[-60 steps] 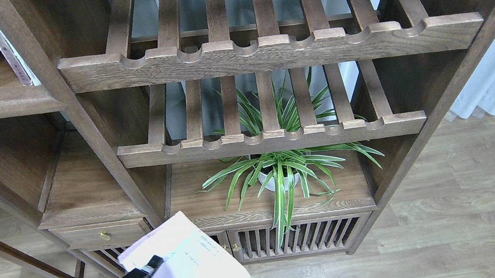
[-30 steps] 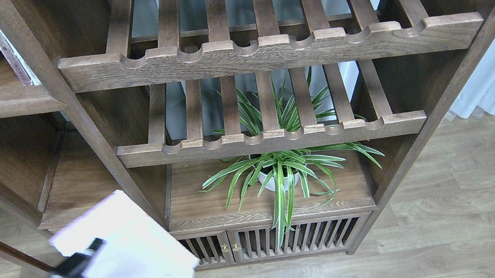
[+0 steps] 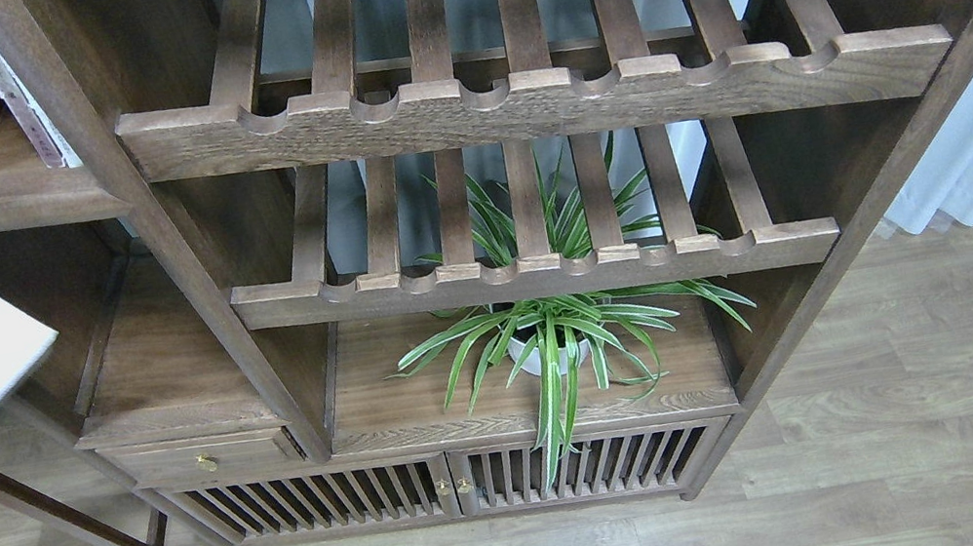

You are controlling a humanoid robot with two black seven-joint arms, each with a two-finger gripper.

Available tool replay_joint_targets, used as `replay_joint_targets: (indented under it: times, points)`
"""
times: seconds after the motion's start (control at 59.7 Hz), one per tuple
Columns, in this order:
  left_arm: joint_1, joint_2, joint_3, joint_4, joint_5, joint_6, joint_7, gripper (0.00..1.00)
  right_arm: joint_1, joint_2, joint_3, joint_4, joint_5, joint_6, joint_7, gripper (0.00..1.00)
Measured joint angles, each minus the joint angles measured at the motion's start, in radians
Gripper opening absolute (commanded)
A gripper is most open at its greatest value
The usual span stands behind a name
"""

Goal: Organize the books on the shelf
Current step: 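Place the white book on the side shelf with the left gripper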

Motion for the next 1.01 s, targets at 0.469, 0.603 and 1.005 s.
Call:
replay_joint_targets:
  times: [0.469, 0.603, 1.005]
  points:
    - [-0.572, 0.007, 0.068, 0.140, 0.491, 0.000, 0.044, 0.08, -0.002, 0.000, 0.001, 0.000, 0.002, 0.000, 0.000, 1.00]
    - [-0.788, 0.007, 0.213, 0.203, 0.603, 0.000, 0.061, 0.08, -0.002, 0.000, 0.001, 0.001, 0.002, 0.000, 0.000, 1.00]
    - [-1.178, -0.005, 0.473, 0.428, 0.769, 0.000, 0.091, 0.08, -0.003, 0.000, 0.003, 0.001, 0.002, 0.000, 0.000, 1.00]
